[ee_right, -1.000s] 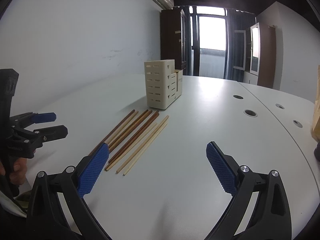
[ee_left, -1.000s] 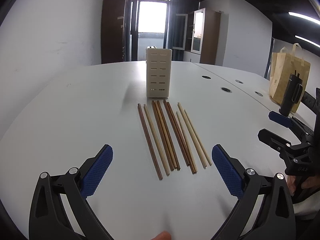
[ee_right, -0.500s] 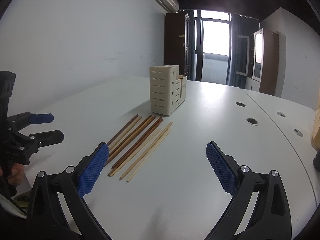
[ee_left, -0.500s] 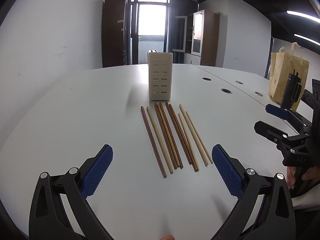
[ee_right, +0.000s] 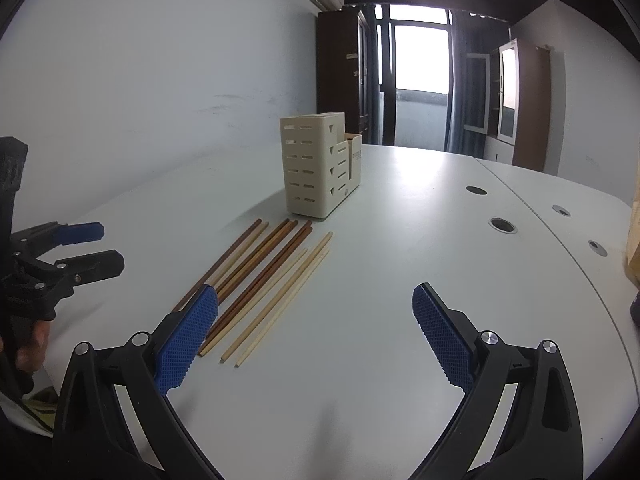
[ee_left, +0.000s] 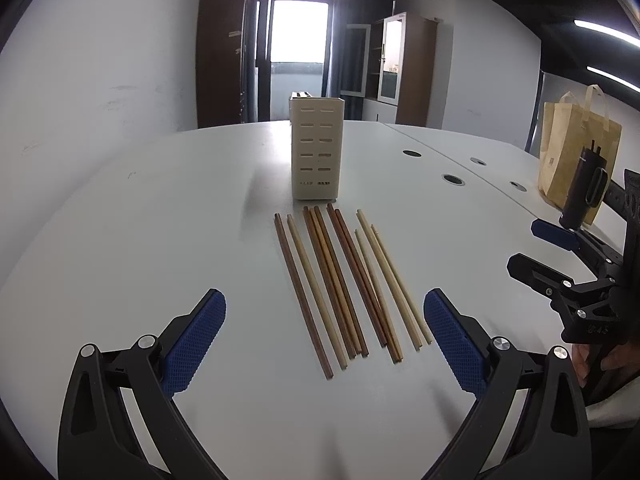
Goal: Organize utensils
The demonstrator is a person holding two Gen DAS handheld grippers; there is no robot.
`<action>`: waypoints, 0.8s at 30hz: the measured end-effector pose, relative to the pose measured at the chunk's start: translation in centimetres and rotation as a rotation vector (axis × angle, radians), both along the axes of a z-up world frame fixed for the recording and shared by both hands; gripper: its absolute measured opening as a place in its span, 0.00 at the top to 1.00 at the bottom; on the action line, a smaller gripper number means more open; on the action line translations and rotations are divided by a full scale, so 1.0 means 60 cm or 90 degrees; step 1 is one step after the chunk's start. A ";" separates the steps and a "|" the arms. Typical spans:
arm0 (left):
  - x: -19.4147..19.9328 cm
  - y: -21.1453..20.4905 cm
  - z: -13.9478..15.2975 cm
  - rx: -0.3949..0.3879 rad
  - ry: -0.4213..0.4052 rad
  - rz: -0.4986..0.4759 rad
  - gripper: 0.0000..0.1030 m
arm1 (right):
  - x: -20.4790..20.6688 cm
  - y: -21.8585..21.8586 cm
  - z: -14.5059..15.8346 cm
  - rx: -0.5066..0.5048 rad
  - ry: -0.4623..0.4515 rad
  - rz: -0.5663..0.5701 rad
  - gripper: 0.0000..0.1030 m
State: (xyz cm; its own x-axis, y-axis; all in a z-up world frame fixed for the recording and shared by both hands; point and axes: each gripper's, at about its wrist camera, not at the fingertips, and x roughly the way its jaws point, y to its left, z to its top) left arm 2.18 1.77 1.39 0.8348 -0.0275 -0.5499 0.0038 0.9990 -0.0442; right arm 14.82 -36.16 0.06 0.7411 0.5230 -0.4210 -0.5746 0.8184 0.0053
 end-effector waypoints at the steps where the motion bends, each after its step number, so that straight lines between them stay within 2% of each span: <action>1: 0.001 -0.001 0.004 0.006 -0.005 -0.003 0.05 | -0.005 -0.001 0.003 0.000 -0.006 -0.004 0.04; 10: -0.028 -0.005 0.011 0.006 -0.034 -0.013 0.05 | -0.044 -0.013 0.010 0.004 -0.028 -0.006 0.04; 19: -0.008 -0.008 0.010 -0.007 -0.013 -0.003 0.05 | -0.009 -0.020 0.010 0.016 0.007 0.005 0.04; 24: -0.012 -0.013 0.009 0.005 -0.020 0.002 0.06 | -0.008 -0.016 0.005 0.011 0.008 0.012 0.04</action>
State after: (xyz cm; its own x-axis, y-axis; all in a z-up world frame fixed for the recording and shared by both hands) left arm 1.45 1.02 1.93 0.8514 -0.0207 -0.5241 0.0016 0.9993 -0.0369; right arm 14.31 -37.12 0.35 0.7261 0.5439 -0.4207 -0.5895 0.8074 0.0264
